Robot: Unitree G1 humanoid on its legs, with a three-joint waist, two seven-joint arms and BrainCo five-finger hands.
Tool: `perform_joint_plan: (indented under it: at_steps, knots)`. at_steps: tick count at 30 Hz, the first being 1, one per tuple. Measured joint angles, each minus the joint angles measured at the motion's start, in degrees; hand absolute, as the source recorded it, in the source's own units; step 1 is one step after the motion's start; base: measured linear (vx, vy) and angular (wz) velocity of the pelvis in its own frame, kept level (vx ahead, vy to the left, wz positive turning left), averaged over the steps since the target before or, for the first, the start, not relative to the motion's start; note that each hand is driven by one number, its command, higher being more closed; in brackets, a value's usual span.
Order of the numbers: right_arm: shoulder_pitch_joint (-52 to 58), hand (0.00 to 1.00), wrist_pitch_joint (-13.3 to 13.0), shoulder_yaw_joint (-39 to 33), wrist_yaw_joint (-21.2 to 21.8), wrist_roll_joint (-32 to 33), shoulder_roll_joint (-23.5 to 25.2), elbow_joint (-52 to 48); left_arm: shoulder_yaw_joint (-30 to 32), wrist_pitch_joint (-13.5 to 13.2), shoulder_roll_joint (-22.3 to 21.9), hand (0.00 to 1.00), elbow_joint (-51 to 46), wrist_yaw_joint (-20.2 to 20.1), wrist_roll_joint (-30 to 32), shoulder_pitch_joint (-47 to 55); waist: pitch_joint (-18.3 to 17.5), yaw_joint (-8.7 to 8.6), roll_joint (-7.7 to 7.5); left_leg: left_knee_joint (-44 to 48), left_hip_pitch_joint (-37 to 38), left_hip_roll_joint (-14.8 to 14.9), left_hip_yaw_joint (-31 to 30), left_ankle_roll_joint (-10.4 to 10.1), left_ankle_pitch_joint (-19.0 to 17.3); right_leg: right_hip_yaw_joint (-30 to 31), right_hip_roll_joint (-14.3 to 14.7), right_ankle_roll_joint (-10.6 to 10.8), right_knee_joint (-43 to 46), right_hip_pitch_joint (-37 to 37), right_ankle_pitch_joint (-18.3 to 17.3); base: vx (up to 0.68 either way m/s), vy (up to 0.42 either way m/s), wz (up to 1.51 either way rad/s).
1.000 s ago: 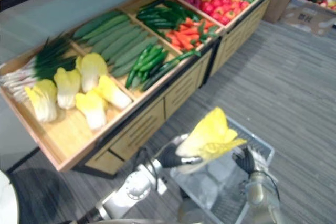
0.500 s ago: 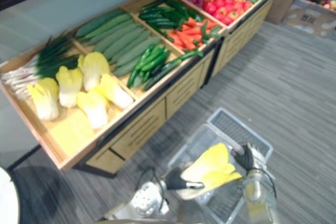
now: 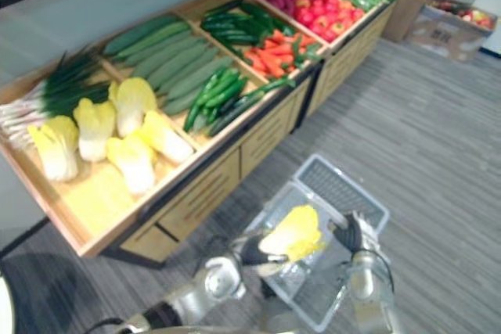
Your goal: Pick vegetable in the basket
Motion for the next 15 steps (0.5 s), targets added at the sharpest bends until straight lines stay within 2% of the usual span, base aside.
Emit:
perform_joint_plan:
  at_steps: [2,8,15]
  knots:
    - [-0.1,1.0,0.0,0.4,-0.2,0.3,0.0,0.1,-0.5,0.5,0.0,0.0,0.1,0.5,0.0,-0.2,-0.1,-0.28,0.11,0.0,-0.2,0.0,0.0,0.0,0.0,0.1,0.0,0.1,0.0,-0.4,0.1,-0.02,-0.024,-0.06]
    - [-0.5,1.0,0.1,1.9,-0.5,0.5,0.0,1.2,-1.8,0.6,0.0,0.0,0.6,1.0,0.0,-0.6,-0.3,-1.22,-1.04,0.0,0.1,-0.1,0.4,0.1,-0.1,0.8,0.2,0.1,0.0,-0.5,0.1,-0.02,-0.025,-0.06]
    - [-0.6,1.0,0.1,3.0,-0.9,1.0,0.1,2.0,-3.3,0.6,-0.1,0.0,0.3,0.9,0.0,-1.1,-0.3,-1.17,-1.39,0.3,0.5,-0.3,1.1,0.5,-0.8,1.5,0.0,0.3,0.0,-0.1,0.2,-0.05,-0.017,-0.05]
